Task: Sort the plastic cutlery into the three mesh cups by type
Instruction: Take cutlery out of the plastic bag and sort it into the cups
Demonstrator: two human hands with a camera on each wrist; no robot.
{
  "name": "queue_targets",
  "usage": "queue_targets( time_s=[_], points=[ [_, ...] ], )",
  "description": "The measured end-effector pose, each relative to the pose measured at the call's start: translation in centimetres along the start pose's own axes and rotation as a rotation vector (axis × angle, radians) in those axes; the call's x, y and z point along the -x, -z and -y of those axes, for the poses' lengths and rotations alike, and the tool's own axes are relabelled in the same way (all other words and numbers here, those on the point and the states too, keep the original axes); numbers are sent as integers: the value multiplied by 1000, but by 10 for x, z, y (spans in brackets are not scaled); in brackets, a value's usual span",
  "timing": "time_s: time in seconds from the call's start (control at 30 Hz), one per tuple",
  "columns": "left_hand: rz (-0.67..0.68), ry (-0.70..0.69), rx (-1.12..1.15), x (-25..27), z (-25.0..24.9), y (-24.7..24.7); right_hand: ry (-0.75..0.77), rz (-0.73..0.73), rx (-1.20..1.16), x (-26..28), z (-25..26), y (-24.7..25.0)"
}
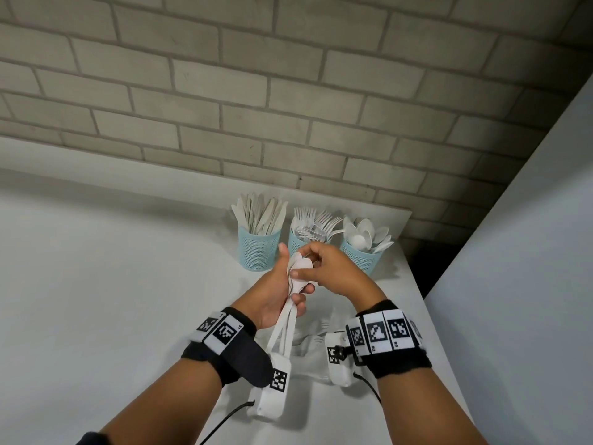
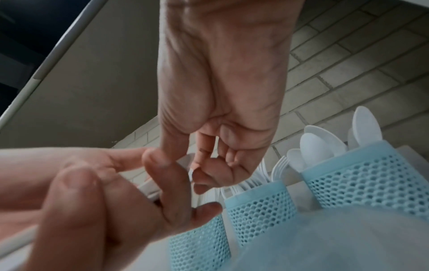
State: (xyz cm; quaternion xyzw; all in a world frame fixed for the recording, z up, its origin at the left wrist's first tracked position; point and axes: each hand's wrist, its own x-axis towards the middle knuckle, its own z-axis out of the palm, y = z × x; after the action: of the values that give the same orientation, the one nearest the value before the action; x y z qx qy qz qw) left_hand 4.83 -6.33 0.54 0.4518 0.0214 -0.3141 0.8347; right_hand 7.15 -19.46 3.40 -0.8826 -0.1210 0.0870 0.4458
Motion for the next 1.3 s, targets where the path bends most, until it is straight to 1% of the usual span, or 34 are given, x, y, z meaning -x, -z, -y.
queue_targets(
  time_s=[0.1,0.17,0.3,0.33,0.43,0.47,0.53,0.57,0.6,0.67,0.7,0.77,0.8,0.83,0.87,0.93,1.07,1.2,1.3],
  points=[
    [26,-1,-27,-2,1,2,-26,-4,-117,-1,-5,0],
    [18,-9,-81,-2,1,2,-38,-45,-155,-1,-9,4],
    [-26,10,-293,0,3,9,-54,-255,-212,-4,-18,16],
    [-35,6,-331,-1,4,10,-70,-272,-231,-4,-19,17],
    [-51,-24,-390,-6,6,8,-104,-160,-361,-1,-17,14],
    [-52,-30,-399,-8,6,6,-95,-151,-372,0,-16,13],
    [-74,-39,-414,-11,7,1,-69,-218,-333,0,-17,15],
    [-101,-44,-427,-13,7,0,-59,-290,-307,-1,-17,19],
    [-132,-38,-445,-14,8,0,-52,-393,-300,-3,-19,26],
    [-185,3,-544,-17,10,1,-36,-673,-347,-3,-19,44],
    [-194,27,-687,-18,12,2,-10,-829,-363,-1,-18,54],
    [-169,48,-1180,-19,16,6,58,-1095,-295,3,-15,73],
    [-137,61,-1421,-18,18,6,85,-1181,-219,4,-15,80],
    [-102,93,-1594,-17,21,5,99,-1232,-127,5,-17,86],
    [-70,139,-1689,-16,24,5,98,-1252,-27,4,-20,89],
    [2,195,-1758,-16,29,8,63,-1210,158,-2,-30,90],
    [47,172,-1810,-16,32,12,-41,-981,444,-14,-54,80],
    [89,206,-1841,-13,32,14,-145,-781,626,-20,-75,64],
    [80,199,-1861,-14,33,14,-203,-707,660,-27,-74,59]
  ],
)
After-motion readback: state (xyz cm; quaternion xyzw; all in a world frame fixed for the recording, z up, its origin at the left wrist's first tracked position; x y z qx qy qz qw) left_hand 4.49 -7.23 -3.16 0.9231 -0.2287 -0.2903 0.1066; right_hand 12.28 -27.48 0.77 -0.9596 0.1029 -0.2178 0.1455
